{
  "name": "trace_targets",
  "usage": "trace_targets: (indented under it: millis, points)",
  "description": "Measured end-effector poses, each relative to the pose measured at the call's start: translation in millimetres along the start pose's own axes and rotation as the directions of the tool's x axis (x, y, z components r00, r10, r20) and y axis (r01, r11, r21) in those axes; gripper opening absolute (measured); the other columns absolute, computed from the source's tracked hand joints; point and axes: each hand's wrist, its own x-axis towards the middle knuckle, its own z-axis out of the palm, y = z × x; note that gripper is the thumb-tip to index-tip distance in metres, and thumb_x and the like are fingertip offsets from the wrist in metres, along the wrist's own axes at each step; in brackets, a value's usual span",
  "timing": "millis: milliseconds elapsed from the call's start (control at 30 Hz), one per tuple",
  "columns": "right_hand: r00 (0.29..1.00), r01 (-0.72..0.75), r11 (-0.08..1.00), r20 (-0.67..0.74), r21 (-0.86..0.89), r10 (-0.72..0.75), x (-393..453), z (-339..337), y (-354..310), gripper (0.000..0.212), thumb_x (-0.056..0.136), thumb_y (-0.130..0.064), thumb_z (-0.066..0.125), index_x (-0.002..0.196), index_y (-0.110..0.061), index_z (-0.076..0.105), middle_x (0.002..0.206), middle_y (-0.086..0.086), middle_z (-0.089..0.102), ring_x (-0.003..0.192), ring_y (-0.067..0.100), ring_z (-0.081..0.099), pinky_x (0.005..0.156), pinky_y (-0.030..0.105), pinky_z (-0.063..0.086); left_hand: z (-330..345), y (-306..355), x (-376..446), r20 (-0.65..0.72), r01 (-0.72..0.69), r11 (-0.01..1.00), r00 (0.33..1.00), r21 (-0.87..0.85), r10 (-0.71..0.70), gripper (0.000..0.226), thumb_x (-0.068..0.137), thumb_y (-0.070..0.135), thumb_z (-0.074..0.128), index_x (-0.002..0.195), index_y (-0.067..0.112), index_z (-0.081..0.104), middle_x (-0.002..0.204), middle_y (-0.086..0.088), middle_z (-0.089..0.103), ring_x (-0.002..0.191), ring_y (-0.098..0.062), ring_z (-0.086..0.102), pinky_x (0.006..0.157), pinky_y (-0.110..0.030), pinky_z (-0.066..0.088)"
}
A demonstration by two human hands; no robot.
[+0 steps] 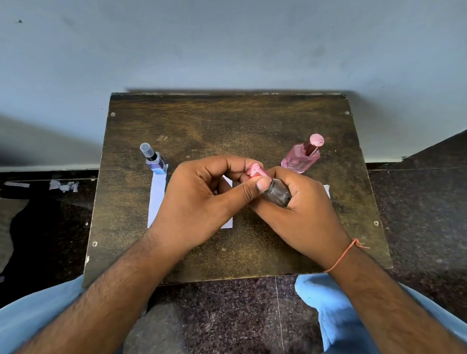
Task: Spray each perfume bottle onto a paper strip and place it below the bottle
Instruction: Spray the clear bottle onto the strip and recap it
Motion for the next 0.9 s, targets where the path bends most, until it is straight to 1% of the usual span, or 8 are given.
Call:
trace_targets:
  millis: [233,367,467,600,667,767,800,900]
  points:
    - [0.999,0.031,0.999,-0.035,-0.030,-0.032,-0.1,5.6,0.5,0.007,0.095,-0.025,0.080,0.096,-0.027,0.074,0.065,-0.011,0.064,0.058,0.004,0.057,0.055,0.020,0.042,-0.1,-0.4,-0.8,0.027,0.005,1.000,1.000,0.001,-0.005,0.018,0.092,0.032,0.081,0.108,0.026,0.084,0.099,-0.001,0.084,0.052,-0.035,0.038,0.046,-0.058,0.041]
    - [0.999,0.024,1.000,-0.033,0.004,-0.024,-0.5,11.3,0.2,0.016,0.093,-0.036,0.074,0.107,-0.029,0.076,0.075,-0.008,0.073,0.064,0.008,0.066,0.060,0.039,0.055,-4.3,-2.7,-0.2,0.073,0.021,1.000,0.997,-0.013,-0.020,0.018,0.096,0.031,0.082,0.114,0.028,0.084,0.101,0.003,0.085,0.059,-0.053,0.055,0.057,-0.073,0.049]
    - [1.000,0.025,0.995,0.007,0.092,-0.025,-1.2,13.6,-5.0,0.017,0.095,-0.030,0.076,0.111,-0.029,0.074,0.082,-0.004,0.077,0.070,0.014,0.070,0.066,0.048,0.058,-7.3,-0.4,-0.9,0.100,0.018,0.998,0.995,-0.067,-0.011,0.023,0.096,0.033,0.081,0.117,0.024,0.083,0.107,-0.011,0.084,0.089,-0.071,0.065,0.080,-0.089,0.048]
    - [0.996,0.032,0.985,0.079,0.171,-0.046,-2.2,15.7,-11.8,0.018,0.093,-0.016,0.072,0.108,-0.024,0.065,0.082,0.003,0.072,0.071,0.026,0.066,0.064,0.053,0.053,-13.2,6.4,-7.1,0.118,-0.005,0.997,0.993,-0.082,0.015,0.022,0.098,0.020,0.074,0.118,0.013,0.081,0.106,-0.016,0.083,0.101,-0.055,0.074,0.092,-0.074,0.055]
    - [0.990,0.030,0.975,0.127,0.218,-0.059,-2.4,17.0,-14.2,0.020,0.091,-0.009,0.065,0.108,-0.019,0.063,0.080,0.010,0.065,0.071,0.032,0.058,0.063,0.056,0.049,-15.9,9.5,-10.4,0.128,-0.017,0.998,0.991,-0.065,0.025,0.023,0.100,0.019,0.071,0.120,0.010,0.080,0.104,-0.015,0.083,0.090,-0.050,0.075,0.084,-0.067,0.060]
    - [0.979,0.026,0.953,0.185,0.302,-0.086,-1.9,21.5,-15.3,0.024,0.091,-0.011,0.058,0.113,-0.020,0.061,0.081,-0.001,0.057,0.072,0.022,0.050,0.066,0.053,0.045,-19.6,10.5,-13.6,0.094,-0.032,0.998,0.995,-0.049,0.037,0.028,0.099,0.014,0.067,0.121,0.000,0.077,0.091,-0.012,0.081,0.064,-0.003,0.068,0.061,-0.021,0.054]
    - [0.975,0.010,0.941,0.207,0.338,-0.085,-1.7,23.0,-15.6,0.026,0.092,-0.016,0.056,0.116,-0.024,0.061,0.082,-0.007,0.057,0.074,0.017,0.050,0.068,0.052,0.044,-21.2,10.0,-14.3,0.098,-0.041,0.998,0.994,-0.057,0.046,0.029,0.099,0.015,0.067,0.121,-0.001,0.077,0.092,-0.016,0.081,0.067,-0.007,0.071,0.062,-0.025,0.056]
    - [0.968,-0.030,0.923,0.240,0.383,-0.068,0.3,26.5,-14.4,0.032,0.091,-0.031,0.054,0.122,-0.027,0.062,0.087,-0.012,0.060,0.078,0.013,0.054,0.071,0.037,0.044,-29.6,4.0,-14.4,0.149,-0.082,0.996,0.985,-0.043,0.088,0.025,0.099,0.020,0.075,0.122,0.011,0.078,0.098,-0.029,0.077,0.085,-0.056,0.068,0.076,-0.067,0.056]
